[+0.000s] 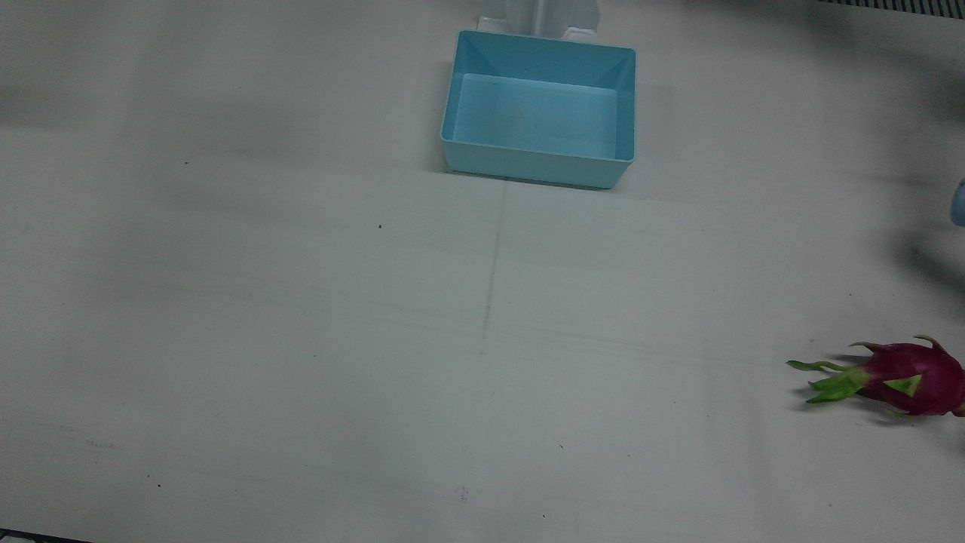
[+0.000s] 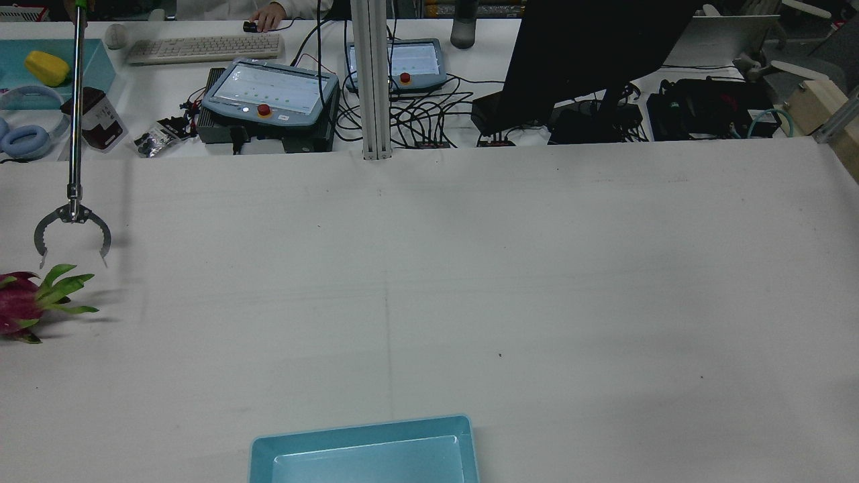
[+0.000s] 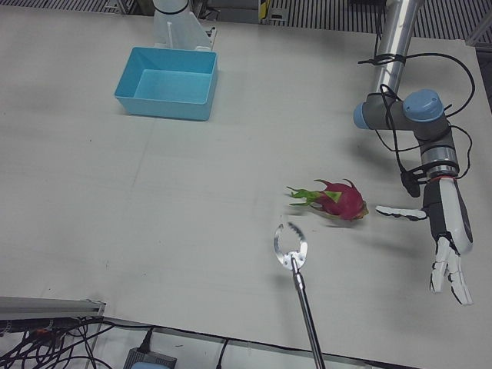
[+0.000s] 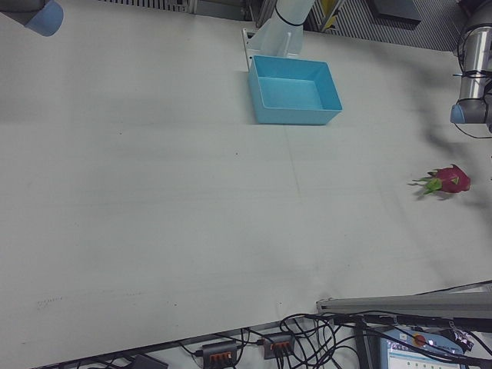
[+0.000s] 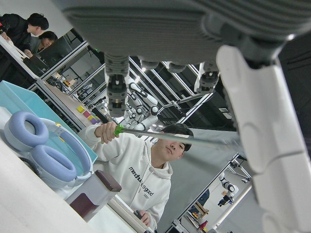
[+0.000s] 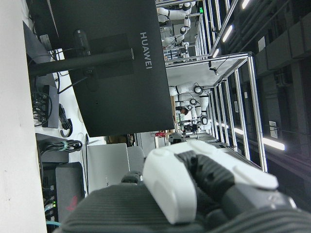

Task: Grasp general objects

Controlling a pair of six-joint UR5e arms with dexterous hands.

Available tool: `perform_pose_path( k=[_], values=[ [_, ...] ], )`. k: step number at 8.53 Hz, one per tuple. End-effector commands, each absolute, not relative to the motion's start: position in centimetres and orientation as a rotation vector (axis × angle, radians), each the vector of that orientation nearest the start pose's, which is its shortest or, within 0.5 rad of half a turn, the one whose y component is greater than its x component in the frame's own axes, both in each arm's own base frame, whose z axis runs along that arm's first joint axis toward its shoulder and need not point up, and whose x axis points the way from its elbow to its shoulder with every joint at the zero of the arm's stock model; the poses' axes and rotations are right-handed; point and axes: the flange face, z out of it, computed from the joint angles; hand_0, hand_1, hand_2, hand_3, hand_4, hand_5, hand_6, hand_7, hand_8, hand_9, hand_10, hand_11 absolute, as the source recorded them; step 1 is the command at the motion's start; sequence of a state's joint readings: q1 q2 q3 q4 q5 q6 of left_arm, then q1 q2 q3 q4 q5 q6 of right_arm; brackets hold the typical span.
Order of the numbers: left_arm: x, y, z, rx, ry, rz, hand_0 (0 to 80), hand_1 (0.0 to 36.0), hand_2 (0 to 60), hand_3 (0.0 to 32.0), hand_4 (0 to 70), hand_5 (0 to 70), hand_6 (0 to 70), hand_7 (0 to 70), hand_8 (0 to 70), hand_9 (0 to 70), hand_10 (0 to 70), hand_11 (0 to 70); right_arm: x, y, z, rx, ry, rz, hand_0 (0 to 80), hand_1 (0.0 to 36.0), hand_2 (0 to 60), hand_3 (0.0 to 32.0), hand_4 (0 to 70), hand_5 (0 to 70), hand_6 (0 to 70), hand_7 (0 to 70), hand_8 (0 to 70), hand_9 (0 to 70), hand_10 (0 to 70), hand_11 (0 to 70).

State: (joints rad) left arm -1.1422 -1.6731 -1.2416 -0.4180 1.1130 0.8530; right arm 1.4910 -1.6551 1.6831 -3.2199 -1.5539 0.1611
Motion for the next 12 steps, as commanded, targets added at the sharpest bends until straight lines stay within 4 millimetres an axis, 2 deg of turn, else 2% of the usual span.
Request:
perform_pose_path(
  k=[1, 8, 12],
  values=[
    [6.52, -55.66, 75.15, 0.817, 1.93, -1.649, 46.3, 10.3, 0.0, 6.8, 5.4, 0.0, 0.0, 0.2, 0.0, 0.0, 0.0, 0.0, 9.86, -46.01, 67.9, 0.236, 2.106, -2.223, 0.0, 0.0, 0.0, 0.0, 0.0, 0.0, 0.0, 0.0, 0.0, 0.0, 0.0, 0.0],
    [6.52, -55.67, 75.13, 0.814, 1.934, -1.65, 46.4, 10.7, 0.0, 7.4, 4.6, 0.0, 0.0, 0.0, 0.0, 0.0, 0.0, 0.0, 9.86, -46.04, 67.75, 0.236, 2.109, -2.22, 0.0, 0.0, 0.0, 0.0, 0.0, 0.0, 0.0, 0.0, 0.0, 0.0, 0.0, 0.0],
    [6.53, -55.68, 75.12, 0.813, 1.937, -1.65, 46.5, 10.7, 0.0, 9.0, 4.5, 0.0, 0.0, 0.0, 0.0, 0.0, 0.0, 0.0, 9.86, -46.03, 67.83, 0.236, 2.108, -2.221, 0.0, 0.0, 0.0, 0.0, 0.0, 0.0, 0.0, 0.0, 0.0, 0.0, 0.0, 0.0]
  ],
)
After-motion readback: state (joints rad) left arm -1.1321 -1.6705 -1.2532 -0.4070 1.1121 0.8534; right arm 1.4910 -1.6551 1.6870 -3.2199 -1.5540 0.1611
